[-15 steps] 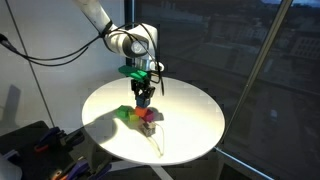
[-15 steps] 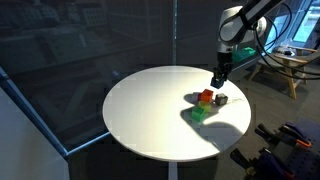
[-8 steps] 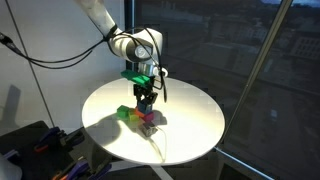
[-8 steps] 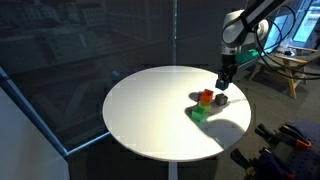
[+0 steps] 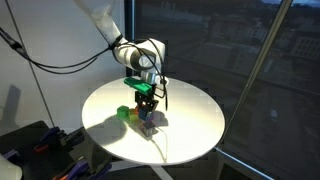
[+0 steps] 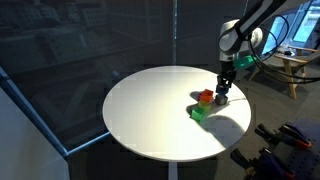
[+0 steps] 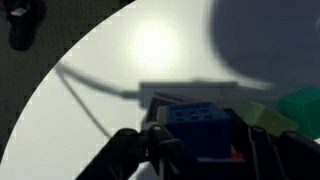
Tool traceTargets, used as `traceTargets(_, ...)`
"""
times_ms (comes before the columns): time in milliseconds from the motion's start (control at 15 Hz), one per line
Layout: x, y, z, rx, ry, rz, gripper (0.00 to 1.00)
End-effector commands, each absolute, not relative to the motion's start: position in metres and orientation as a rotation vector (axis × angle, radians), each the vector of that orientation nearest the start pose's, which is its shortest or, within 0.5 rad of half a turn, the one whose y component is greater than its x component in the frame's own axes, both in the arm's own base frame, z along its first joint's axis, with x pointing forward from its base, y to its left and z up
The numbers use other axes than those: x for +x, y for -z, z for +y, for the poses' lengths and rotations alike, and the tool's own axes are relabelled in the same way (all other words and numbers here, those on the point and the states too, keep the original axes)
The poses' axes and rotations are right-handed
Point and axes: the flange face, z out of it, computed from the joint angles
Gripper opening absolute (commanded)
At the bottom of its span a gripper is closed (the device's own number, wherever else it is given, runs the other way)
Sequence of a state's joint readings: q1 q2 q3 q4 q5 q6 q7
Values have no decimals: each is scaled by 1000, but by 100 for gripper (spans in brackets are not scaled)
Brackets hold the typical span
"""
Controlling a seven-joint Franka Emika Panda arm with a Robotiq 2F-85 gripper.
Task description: Put the blue block on top of the grey block
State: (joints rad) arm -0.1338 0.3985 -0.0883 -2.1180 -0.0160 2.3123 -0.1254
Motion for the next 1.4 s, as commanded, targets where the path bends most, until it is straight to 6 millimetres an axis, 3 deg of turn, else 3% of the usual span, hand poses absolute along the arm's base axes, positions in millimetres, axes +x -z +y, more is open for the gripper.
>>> traceTargets(0, 549, -205, -129, -3122, -349, 150, 33)
traceTargets(1333, 545, -192, -139, -3166, -226, 317, 33)
